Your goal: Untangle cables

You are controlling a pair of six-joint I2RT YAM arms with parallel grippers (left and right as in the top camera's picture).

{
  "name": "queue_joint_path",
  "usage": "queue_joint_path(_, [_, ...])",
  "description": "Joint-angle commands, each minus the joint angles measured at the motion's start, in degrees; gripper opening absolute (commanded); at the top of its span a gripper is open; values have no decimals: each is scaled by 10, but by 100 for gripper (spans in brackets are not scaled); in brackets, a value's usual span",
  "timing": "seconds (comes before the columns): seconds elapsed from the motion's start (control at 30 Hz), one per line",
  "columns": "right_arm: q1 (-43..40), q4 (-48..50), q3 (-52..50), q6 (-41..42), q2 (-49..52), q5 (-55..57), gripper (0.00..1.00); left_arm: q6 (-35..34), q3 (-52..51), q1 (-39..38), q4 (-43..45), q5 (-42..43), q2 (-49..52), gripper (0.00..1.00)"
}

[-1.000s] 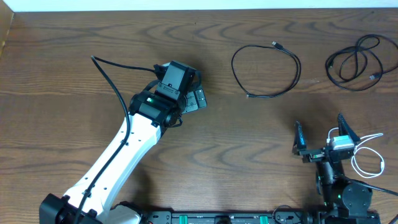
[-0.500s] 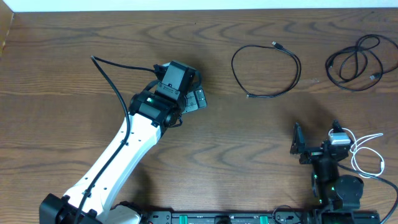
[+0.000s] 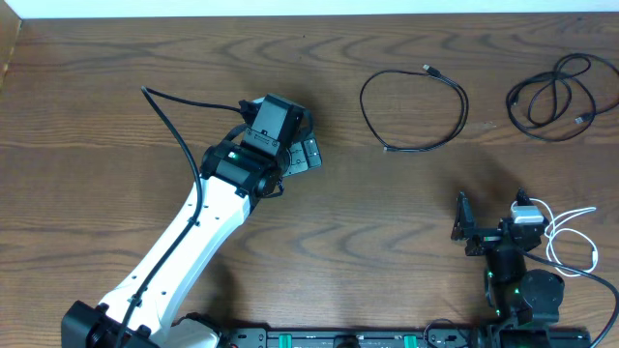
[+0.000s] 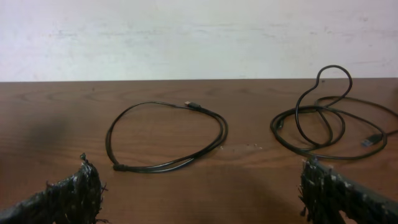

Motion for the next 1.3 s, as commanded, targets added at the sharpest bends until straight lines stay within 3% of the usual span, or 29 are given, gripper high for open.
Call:
queue_joint_path(0.0, [3, -3, -1, 9, -3, 6, 99, -3, 0, 0, 0, -7, -2, 100])
queue_joint_path(0.2, [3, -3, -1, 9, -3, 6, 99, -3, 0, 0, 0, -8, -2, 99])
queue_joint_path(0.4, [3, -3, -1, 9, -3, 6, 99, 88, -1, 8, -44, -27, -24, 99])
queue_joint_path(0.6, [3, -3, -1, 9, -3, 6, 99, 198, -47, 21, -23, -36, -64, 100])
queue_joint_path(0.9, [3, -3, -1, 9, -3, 6, 99, 205, -260, 69, 126, -65, -262, 99])
queue_joint_path(1.27, [3, -3, -1, 9, -3, 6, 99, 205, -424, 176, 176, -35, -508, 100])
